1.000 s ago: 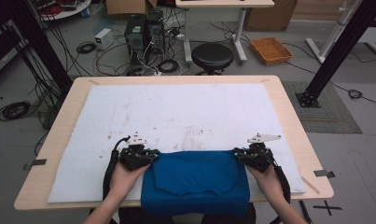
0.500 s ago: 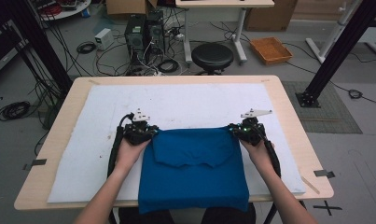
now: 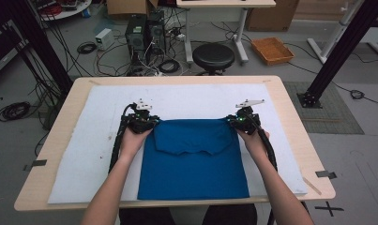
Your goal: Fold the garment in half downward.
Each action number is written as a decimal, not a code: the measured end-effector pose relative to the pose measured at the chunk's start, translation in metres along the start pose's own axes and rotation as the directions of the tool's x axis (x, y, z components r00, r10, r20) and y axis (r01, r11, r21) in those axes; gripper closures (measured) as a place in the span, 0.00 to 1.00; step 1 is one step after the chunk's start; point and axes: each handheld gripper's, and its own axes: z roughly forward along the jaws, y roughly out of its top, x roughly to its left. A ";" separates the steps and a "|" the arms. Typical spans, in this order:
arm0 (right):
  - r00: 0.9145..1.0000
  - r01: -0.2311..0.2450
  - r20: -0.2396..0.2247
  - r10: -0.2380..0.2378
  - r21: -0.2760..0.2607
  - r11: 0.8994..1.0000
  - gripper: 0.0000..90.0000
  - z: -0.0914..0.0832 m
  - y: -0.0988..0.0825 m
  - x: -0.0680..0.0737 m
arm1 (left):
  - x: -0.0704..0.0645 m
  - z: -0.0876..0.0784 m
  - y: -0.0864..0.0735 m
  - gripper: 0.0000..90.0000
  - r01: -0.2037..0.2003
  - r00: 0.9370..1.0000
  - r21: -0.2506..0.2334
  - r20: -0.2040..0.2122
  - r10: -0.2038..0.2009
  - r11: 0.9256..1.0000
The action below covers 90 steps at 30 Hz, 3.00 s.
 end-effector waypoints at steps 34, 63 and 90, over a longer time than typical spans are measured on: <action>0.998 -0.066 0.005 0.066 0.044 0.997 0.78 -0.027 -0.058 0.037 | -0.054 -0.042 -0.053 0.76 0.164 0.982 0.055 0.089 -0.169 0.985; 0.999 -0.008 -0.053 0.007 -0.011 1.000 0.96 -0.076 -0.058 0.054 | -0.067 -0.087 -0.046 0.96 0.103 0.979 -0.050 0.181 -0.093 0.993; 0.991 0.084 -0.103 -0.083 0.002 0.996 0.96 -0.149 -0.128 0.105 | -0.123 -0.140 -0.101 0.96 -0.032 0.959 0.042 0.283 0.019 0.999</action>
